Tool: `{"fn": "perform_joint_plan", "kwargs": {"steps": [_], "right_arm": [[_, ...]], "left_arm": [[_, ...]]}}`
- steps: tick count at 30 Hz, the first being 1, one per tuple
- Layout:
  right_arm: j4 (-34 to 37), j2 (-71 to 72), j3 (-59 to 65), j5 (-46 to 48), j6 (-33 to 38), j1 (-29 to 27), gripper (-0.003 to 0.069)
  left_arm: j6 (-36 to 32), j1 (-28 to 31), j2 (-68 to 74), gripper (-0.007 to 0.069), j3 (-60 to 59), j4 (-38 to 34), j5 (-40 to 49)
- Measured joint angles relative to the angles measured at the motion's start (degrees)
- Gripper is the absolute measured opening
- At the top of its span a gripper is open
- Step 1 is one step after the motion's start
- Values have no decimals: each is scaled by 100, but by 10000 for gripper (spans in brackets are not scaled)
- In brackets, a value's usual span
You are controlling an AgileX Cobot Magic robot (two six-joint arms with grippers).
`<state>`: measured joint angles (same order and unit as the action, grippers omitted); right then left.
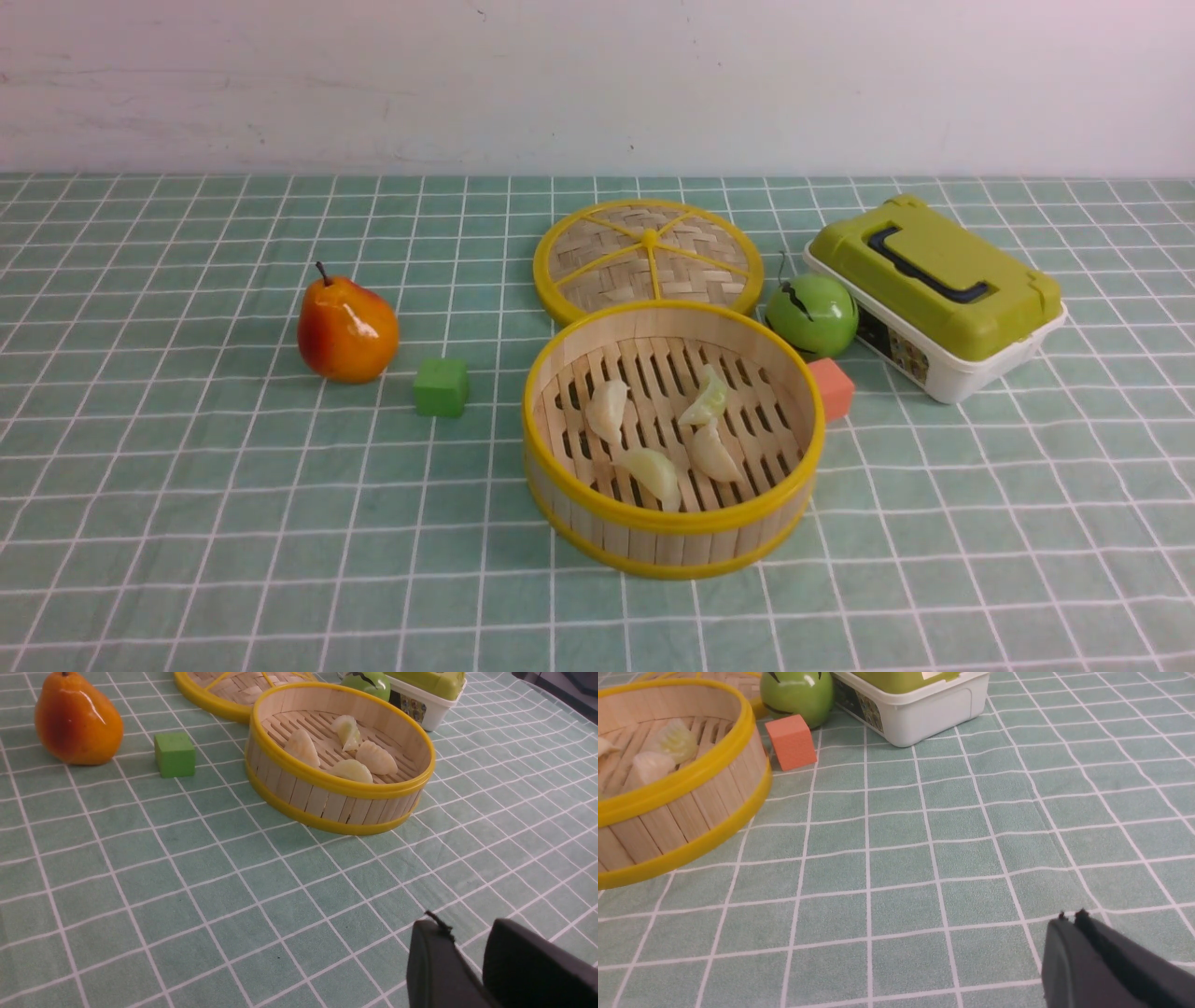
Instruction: Put the dumplings into the steamer on the table with the blue tablecloth.
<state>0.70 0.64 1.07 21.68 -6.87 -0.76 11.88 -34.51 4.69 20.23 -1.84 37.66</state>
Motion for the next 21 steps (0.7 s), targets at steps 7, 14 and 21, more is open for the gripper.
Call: {"fn": "perform_joint_plan", "kwargs": {"steps": [7,14,21], "right_arm": [[0,0,0,0,0,0,5],[0,0,0,0,0,0,8],[0,0,0,0,0,0,9]], "left_arm": [[0,0,0,165,0,0,0],[15,0,-7,169,-115,184,-191],[281,1056,-221,-14,-780,344,-2200]]}}
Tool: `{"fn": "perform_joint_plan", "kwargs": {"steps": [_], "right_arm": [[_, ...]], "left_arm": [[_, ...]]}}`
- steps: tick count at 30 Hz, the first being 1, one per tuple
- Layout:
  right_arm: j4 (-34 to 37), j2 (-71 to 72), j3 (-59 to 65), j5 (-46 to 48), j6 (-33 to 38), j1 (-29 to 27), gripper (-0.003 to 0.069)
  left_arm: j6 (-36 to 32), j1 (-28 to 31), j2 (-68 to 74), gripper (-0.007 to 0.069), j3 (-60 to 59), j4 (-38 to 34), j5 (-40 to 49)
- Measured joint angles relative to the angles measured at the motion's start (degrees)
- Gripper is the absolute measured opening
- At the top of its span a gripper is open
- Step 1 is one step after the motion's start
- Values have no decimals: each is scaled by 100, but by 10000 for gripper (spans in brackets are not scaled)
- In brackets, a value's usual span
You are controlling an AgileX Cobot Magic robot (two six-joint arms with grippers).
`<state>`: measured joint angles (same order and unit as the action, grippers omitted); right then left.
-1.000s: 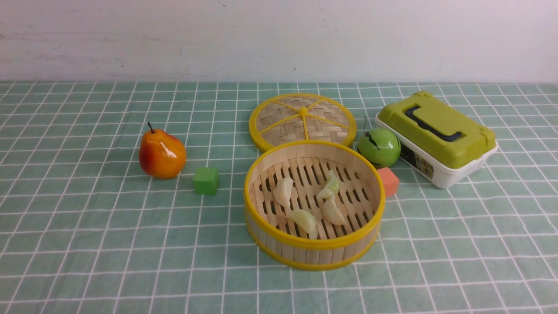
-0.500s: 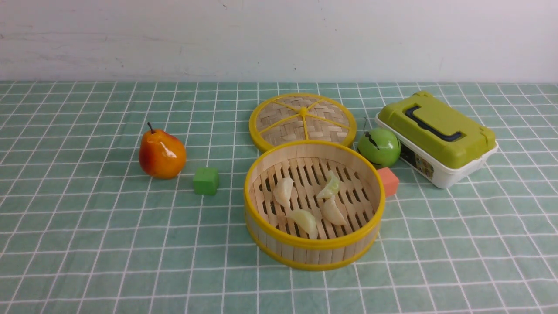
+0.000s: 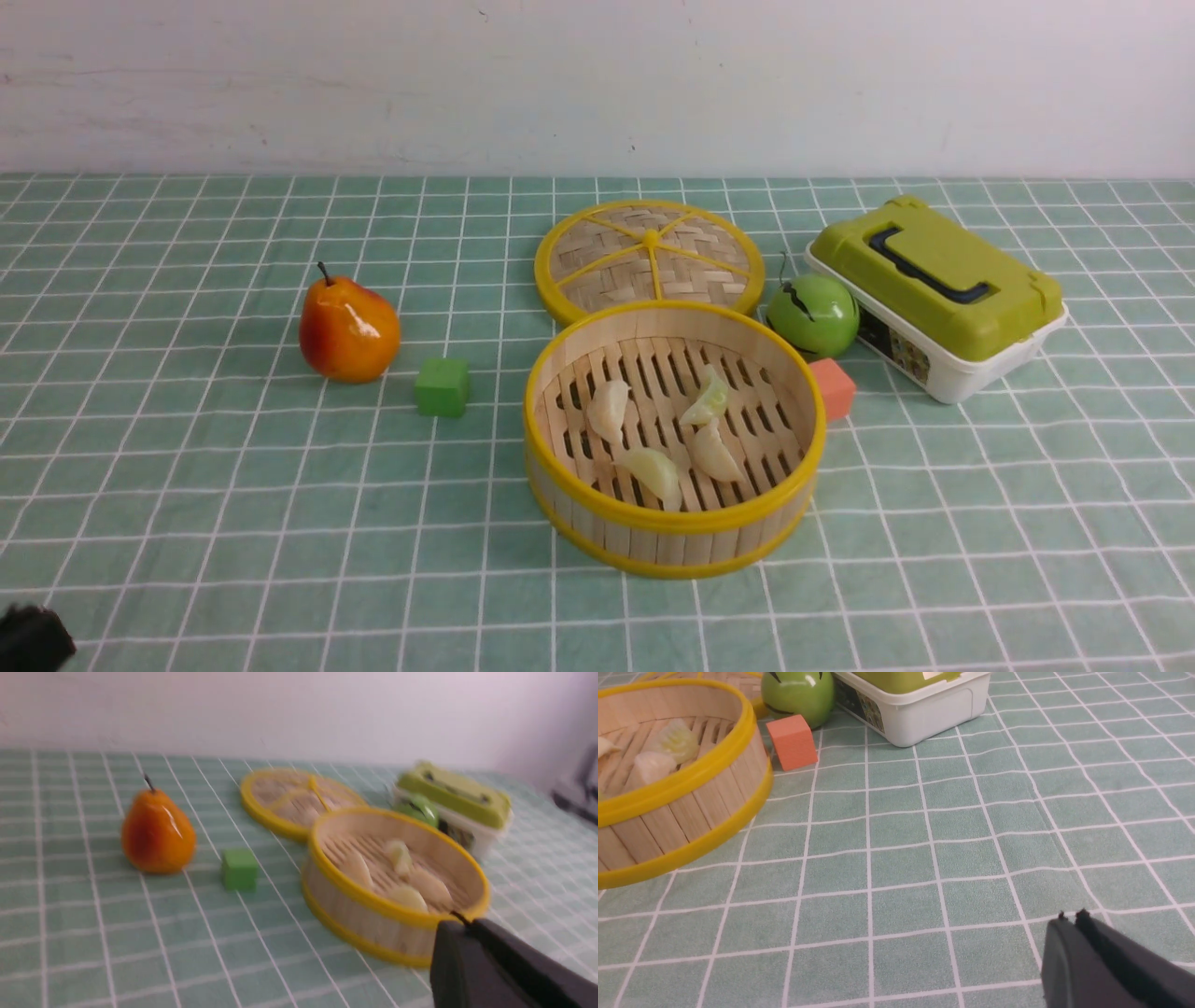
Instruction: Put the dumplings into the steamer on the table with the blue tablecloth.
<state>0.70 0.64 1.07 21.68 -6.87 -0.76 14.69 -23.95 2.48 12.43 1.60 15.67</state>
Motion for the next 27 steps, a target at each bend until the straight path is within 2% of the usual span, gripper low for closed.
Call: {"fn": "perform_joint_plan", "kwargs": {"steps": [5,9,13,20,27], "right_arm": [[0,0,0,0,0,0,14],[0,0,0,0,0,0,20],[0,0,0,0,0,0,22],[0,0,0,0,0,0,32],[0,0,0,0,0,0,42]], "left_arm": [[18,1086,-187,-14,-870,5,-1298],[25,1791,-240,-14,-1278,5,-1459],[20,2106,-248,-14,-1396,18,-1277],[-403,2239,-306,-14,-1411,-58,288],[-601,2599,-306,-14,-1419,-197,569]]}}
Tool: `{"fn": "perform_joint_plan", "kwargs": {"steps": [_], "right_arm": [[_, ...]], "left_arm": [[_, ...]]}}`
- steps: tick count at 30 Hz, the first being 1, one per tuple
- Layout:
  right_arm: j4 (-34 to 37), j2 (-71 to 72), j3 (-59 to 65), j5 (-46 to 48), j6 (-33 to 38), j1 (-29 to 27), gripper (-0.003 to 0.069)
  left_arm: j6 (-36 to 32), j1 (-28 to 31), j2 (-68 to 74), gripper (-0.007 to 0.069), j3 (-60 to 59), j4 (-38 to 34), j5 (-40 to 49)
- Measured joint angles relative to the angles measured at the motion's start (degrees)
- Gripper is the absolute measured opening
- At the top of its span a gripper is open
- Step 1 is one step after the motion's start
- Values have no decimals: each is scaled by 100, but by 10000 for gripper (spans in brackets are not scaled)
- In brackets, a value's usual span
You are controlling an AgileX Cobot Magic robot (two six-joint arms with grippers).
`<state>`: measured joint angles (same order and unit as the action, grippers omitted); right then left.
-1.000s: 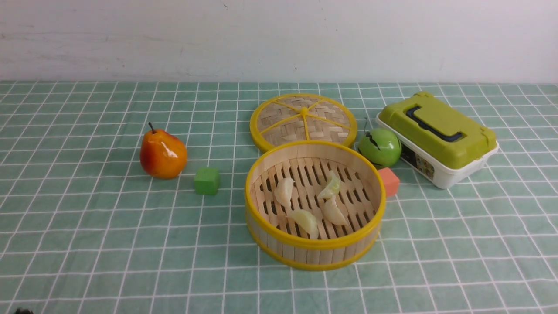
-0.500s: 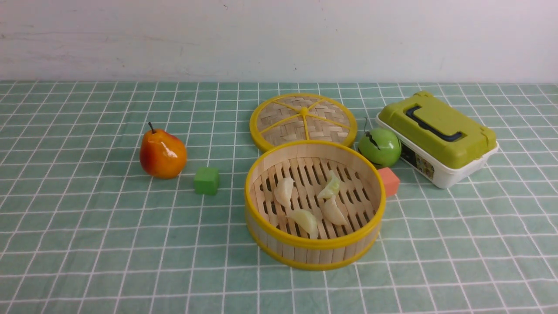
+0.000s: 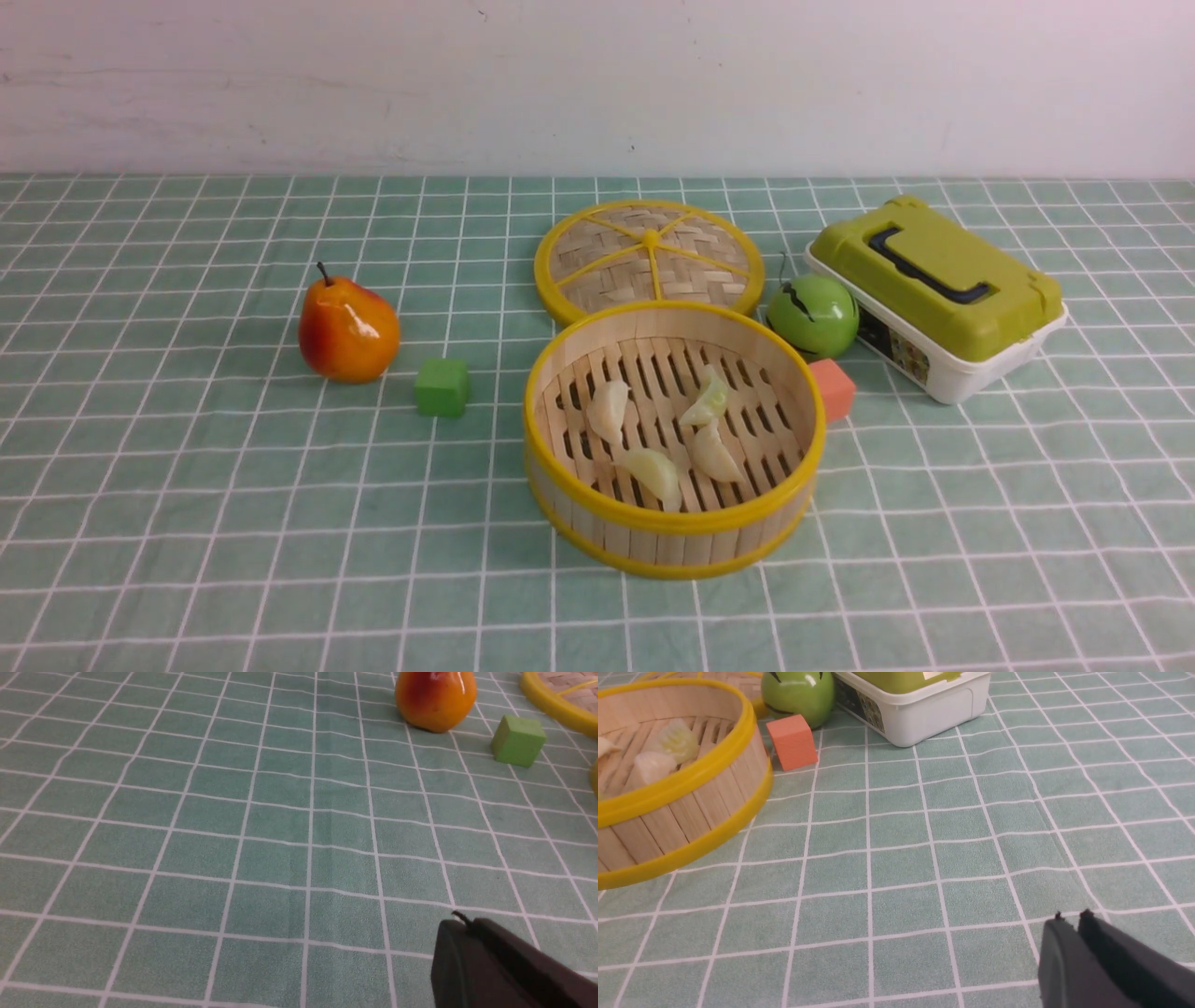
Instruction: Put the dumplings into the steamer on the table with the blue tablecloth.
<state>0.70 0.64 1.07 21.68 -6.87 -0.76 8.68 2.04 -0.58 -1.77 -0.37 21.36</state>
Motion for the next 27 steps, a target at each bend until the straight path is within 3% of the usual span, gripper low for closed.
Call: {"fn": "perform_joint_plan", "kwargs": {"steps": [27], "right_arm": [[0,0,0,0,0,0,70]], "left_arm": [[-24,28,0,-14,0,-128,-22]]}}
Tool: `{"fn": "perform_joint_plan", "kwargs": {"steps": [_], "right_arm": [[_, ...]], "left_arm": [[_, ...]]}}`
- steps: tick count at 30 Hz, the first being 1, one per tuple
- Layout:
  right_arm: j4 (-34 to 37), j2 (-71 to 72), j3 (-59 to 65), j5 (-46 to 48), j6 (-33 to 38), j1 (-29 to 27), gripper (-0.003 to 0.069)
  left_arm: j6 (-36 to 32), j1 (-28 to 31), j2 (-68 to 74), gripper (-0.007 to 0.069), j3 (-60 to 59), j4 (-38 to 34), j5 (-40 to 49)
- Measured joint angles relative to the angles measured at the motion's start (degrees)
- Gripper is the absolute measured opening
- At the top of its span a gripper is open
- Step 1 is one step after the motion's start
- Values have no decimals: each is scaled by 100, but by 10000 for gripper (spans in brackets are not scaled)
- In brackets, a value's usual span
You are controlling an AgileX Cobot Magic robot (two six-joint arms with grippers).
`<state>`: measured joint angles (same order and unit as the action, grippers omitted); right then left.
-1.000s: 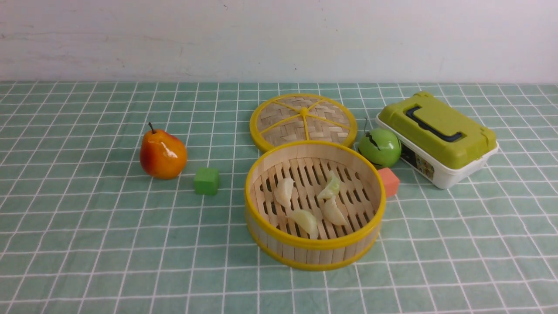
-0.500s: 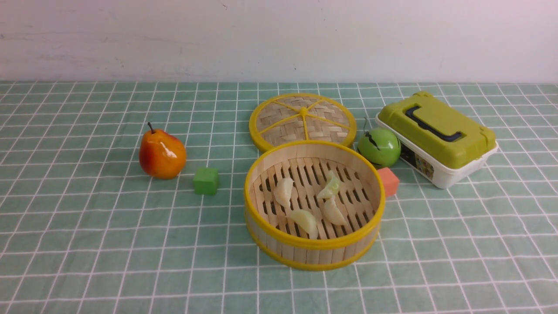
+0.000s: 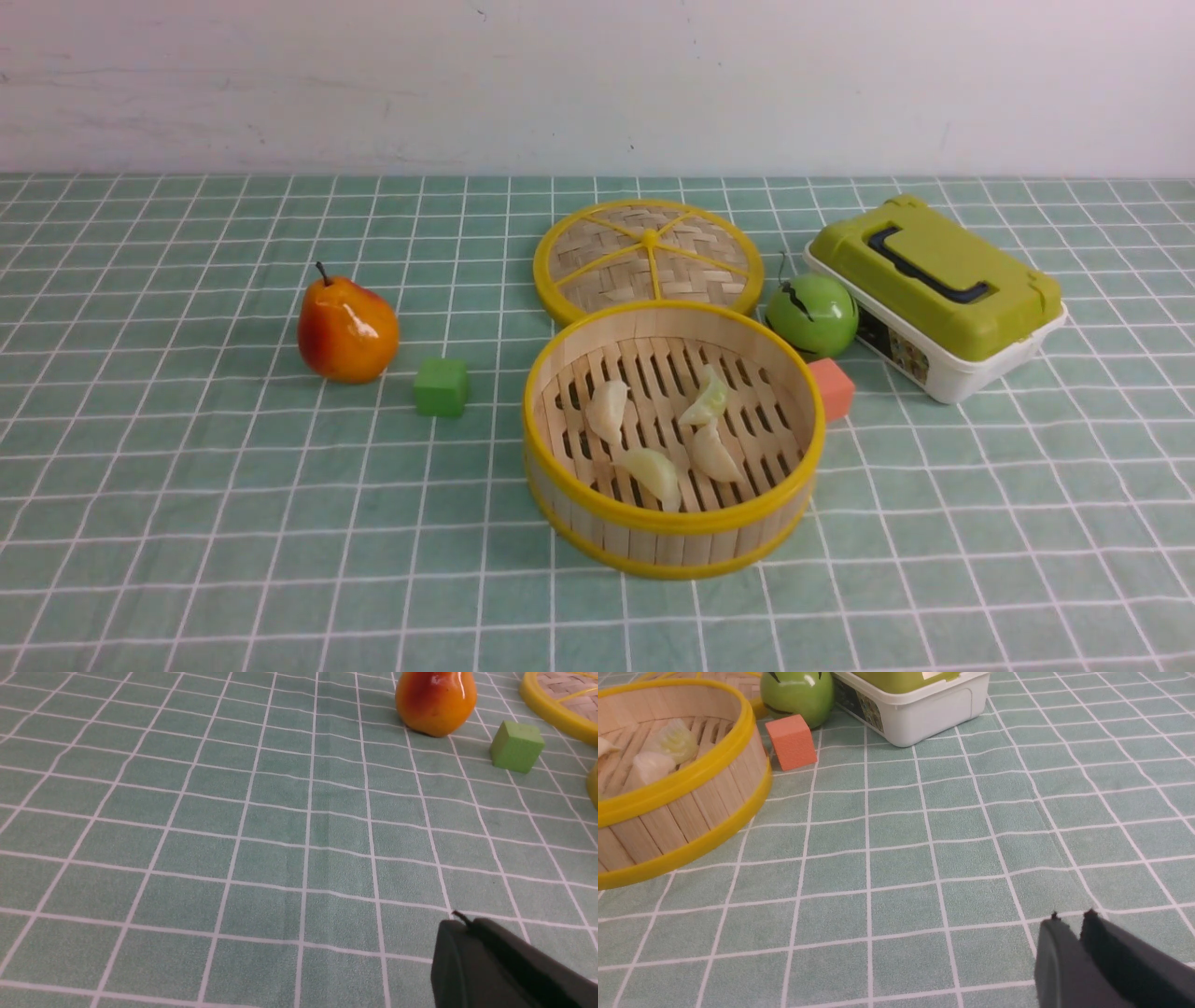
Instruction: Put the dumplings into the steamer on the table with the blue tablecloth.
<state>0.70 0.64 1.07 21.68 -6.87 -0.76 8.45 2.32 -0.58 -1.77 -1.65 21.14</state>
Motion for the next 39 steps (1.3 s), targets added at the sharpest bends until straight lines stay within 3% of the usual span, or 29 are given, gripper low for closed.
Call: {"fn": "perform_joint_plan", "kwargs": {"steps": [39], "right_arm": [[8,0,0,0,0,0,106]], "left_arm": [[0,19,0,-9,0,0,-5]]}}
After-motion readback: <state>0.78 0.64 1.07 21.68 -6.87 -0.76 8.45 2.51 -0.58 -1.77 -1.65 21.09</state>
